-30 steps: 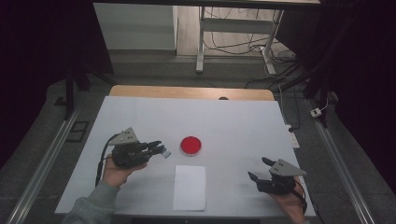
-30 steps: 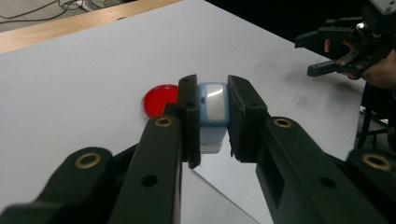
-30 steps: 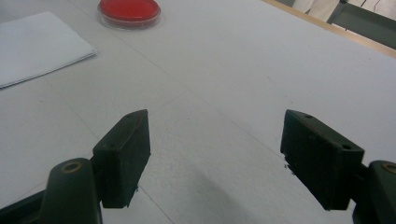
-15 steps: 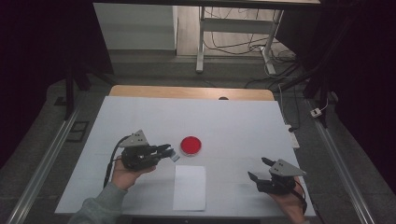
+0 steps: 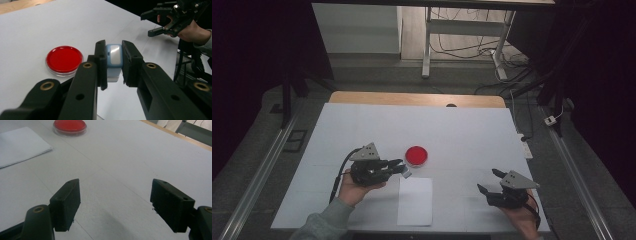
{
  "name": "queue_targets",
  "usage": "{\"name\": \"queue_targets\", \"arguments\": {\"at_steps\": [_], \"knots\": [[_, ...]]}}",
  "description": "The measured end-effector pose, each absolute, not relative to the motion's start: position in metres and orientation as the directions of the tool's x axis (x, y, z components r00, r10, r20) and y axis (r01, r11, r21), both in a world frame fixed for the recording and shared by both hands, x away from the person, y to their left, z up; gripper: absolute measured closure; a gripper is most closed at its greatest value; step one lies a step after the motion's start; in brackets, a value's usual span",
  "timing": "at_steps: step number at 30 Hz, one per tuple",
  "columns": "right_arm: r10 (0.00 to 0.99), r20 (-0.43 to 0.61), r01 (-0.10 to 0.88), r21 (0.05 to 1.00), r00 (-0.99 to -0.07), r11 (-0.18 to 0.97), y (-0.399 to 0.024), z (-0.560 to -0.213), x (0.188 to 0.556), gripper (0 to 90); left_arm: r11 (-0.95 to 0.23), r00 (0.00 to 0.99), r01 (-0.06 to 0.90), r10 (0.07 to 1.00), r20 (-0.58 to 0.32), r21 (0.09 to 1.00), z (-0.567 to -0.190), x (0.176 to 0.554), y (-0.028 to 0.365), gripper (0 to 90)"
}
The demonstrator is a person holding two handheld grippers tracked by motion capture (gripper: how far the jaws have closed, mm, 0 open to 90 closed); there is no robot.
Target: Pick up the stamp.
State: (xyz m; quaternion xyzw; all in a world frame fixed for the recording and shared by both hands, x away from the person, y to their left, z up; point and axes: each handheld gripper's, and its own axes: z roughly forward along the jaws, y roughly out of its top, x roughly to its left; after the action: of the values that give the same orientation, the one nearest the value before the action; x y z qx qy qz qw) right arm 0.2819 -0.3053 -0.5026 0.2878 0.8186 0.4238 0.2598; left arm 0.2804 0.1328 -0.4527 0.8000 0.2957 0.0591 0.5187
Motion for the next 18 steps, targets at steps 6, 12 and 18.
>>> {"name": "queue_targets", "arguments": {"at_steps": [6, 12, 18], "knots": [[0.693, -0.178, 0.253, 0.845, -0.699, 0.471, -0.306, -0.503, 0.282, 23.6, -0.301, 0.825, 0.415, 0.522, -0.216, 0.858, -0.456, 0.28, 0.125, 75.8], [0.693, -0.177, 0.256, 0.843, -0.699, 0.473, -0.306, -0.503, 0.282, 23.6, -0.323, 0.832, 0.42, 0.509, -0.219, 0.848, -0.462, 0.279, 0.115, 75.8], [0.692, -0.178, 0.254, 0.843, -0.7, 0.474, -0.306, -0.504, 0.282, 23.7, -0.339, 0.84, 0.42, 0.496, -0.219, 0.842, -0.466, 0.278, 0.107, 75.8]]}}
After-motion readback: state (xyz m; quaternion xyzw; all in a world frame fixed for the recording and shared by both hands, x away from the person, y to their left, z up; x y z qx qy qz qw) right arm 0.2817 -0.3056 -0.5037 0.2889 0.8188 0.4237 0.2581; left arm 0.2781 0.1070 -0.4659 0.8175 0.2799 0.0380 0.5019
